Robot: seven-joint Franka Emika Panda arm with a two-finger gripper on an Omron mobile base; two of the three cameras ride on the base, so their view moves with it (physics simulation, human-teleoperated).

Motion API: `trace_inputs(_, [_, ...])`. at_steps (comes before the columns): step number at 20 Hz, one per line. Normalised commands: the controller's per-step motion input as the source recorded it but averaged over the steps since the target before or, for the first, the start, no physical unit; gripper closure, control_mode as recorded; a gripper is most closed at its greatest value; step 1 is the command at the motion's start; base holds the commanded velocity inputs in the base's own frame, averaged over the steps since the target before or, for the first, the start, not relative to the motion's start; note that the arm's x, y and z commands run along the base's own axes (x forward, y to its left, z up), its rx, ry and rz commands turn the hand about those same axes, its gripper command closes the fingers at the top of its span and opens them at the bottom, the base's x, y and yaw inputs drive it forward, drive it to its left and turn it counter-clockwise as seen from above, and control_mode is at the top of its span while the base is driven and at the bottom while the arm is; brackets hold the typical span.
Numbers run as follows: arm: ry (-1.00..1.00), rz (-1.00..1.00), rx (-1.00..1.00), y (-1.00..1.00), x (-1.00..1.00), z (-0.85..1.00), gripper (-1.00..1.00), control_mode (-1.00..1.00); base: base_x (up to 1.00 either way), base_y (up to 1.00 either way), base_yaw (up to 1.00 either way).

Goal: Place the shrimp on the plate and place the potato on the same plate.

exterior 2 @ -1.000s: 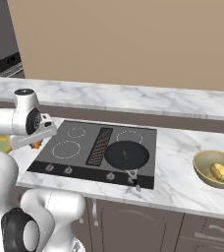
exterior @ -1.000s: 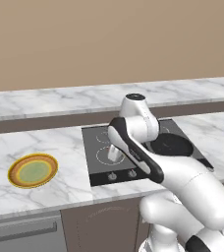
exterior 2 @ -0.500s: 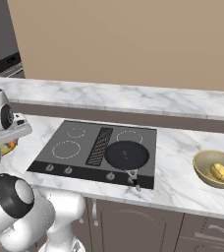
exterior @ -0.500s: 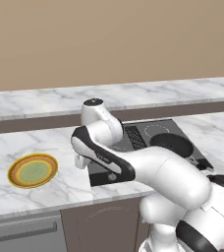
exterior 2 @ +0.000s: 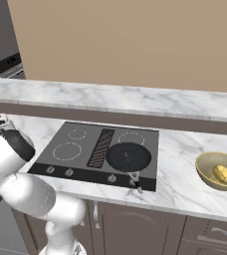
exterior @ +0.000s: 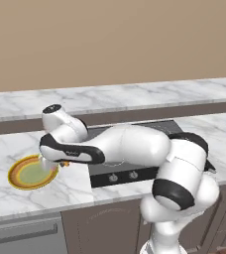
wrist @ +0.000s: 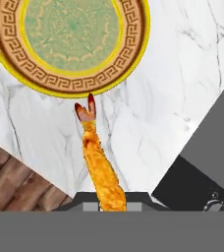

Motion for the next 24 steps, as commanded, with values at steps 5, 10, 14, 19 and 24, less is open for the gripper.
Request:
trace_inputs(5, [0.00,-0.28,-0.05,0.86,0.01,-0.26,1.00,-1.00,0.00,0.00,0.00])
trace_inputs(10, [-0.01,-0.22,0.00,0.40,0.08,-0.28,1.00,-1.00,0.00,0.00,0.00])
trace_inputs(14, [-0.03,-0.15,0.00,0.15,0.36,-0.21,1.00,-1.00,0.00,0.00,0.00])
trace_inputs(19, [-0.03,-0.11,0.00,0.39,0.14,-0.35,1.00,-1.00,0.00,0.00,0.00])
trace_inputs(24, [-0.06,-0.07,0.00,0.25,0.07,-0.21,1.00,-1.00,0.00,0.00,0.00])
